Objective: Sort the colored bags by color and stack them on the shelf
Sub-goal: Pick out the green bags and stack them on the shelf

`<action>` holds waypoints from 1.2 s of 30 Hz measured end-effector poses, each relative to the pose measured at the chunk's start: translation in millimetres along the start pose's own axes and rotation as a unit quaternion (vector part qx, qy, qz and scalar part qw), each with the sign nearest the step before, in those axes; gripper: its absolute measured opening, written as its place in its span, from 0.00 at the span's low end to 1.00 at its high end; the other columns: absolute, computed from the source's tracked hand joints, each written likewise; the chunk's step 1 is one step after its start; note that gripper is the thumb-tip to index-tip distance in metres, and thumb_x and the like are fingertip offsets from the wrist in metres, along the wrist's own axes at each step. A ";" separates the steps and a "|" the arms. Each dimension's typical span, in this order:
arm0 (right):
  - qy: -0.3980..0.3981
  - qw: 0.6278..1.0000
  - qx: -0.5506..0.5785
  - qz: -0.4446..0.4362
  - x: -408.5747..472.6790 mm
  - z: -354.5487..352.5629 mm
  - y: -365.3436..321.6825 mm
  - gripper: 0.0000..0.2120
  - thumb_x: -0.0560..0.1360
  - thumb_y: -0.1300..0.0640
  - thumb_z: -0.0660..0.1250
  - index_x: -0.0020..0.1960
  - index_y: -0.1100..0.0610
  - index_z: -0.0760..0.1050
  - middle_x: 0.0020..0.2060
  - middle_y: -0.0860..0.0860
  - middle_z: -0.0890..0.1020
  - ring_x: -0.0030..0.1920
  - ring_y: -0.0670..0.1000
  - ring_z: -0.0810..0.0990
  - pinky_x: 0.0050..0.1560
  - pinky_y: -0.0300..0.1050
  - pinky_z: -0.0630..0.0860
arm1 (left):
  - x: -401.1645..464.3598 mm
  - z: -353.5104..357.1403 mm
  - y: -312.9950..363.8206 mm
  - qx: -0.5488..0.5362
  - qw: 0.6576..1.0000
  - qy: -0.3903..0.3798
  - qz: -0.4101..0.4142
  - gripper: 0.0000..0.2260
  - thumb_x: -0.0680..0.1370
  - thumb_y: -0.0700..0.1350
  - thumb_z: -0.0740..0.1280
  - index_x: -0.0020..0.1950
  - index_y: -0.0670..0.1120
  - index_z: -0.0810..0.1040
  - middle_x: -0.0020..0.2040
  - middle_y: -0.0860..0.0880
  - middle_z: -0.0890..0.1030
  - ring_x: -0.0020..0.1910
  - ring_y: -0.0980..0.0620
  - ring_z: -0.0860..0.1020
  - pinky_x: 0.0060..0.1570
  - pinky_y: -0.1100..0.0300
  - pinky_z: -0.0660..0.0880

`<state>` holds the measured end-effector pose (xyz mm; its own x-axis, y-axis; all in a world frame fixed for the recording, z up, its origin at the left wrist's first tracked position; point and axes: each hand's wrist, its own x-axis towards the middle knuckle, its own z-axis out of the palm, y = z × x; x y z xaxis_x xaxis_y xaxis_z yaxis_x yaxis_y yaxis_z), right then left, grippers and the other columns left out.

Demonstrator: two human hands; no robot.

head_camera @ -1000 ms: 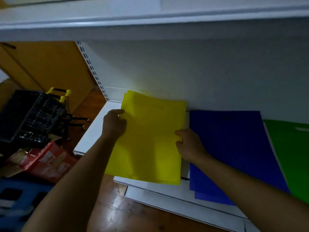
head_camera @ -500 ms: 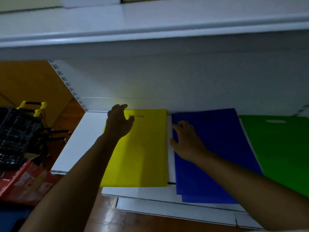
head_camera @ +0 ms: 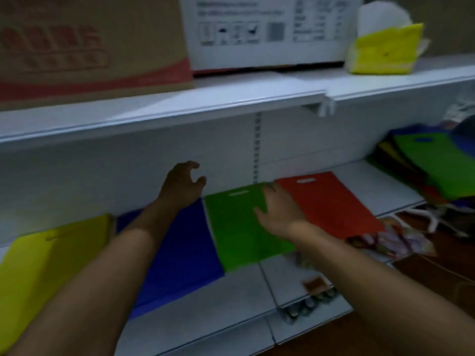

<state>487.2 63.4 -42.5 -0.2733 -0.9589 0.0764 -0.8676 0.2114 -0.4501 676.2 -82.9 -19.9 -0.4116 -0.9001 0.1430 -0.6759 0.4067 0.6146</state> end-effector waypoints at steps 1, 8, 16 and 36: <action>0.009 1.000 -0.015 0.011 -10.2 -15.6 22.7 0.27 0.78 0.51 0.64 0.74 0.55 0.62 0.71 0.55 0.64 0.71 0.58 0.64 0.71 0.50 0.64 | -1.3 15.1 25.3 -0.003 1.000 -0.011 0.008 0.23 0.80 0.52 0.64 0.73 0.46 0.66 0.73 0.45 0.66 0.70 0.47 0.66 0.63 0.63 0.60; 0.079 0.991 -0.089 0.069 -64.7 -110.0 146.4 0.31 0.78 0.45 0.63 0.75 0.55 0.59 0.73 0.55 0.62 0.72 0.59 0.61 0.68 0.55 0.66 | -5.6 99.3 187.5 -0.007 0.998 -0.038 0.054 0.27 0.79 0.56 0.63 0.74 0.45 0.65 0.73 0.44 0.68 0.66 0.47 0.71 0.58 0.63 0.66; 0.073 0.984 -0.109 0.118 -83.4 -153.0 261.0 0.30 0.79 0.45 0.61 0.76 0.55 0.57 0.74 0.55 0.60 0.72 0.59 0.61 0.68 0.56 0.66 | 37.3 178.5 312.0 0.022 0.994 -0.061 0.091 0.27 0.78 0.61 0.61 0.73 0.48 0.67 0.73 0.46 0.68 0.69 0.44 0.69 0.67 0.53 0.66; 0.008 0.962 -0.089 0.258 39.0 -241.1 525.5 0.32 0.81 0.47 0.60 0.78 0.55 0.51 0.78 0.56 0.54 0.76 0.60 0.55 0.73 0.59 0.60 | 217.1 417.4 478.8 -0.016 0.976 -0.172 0.131 0.25 0.78 0.56 0.65 0.68 0.41 0.71 0.67 0.41 0.74 0.64 0.42 0.73 0.58 0.56 0.69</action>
<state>-79.6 182.7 -61.6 -0.6921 -0.7144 -0.1028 -0.6714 0.6895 -0.2717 8.1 -18.3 -18.4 -0.7516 -0.6588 0.0334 -0.5030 0.6052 0.6171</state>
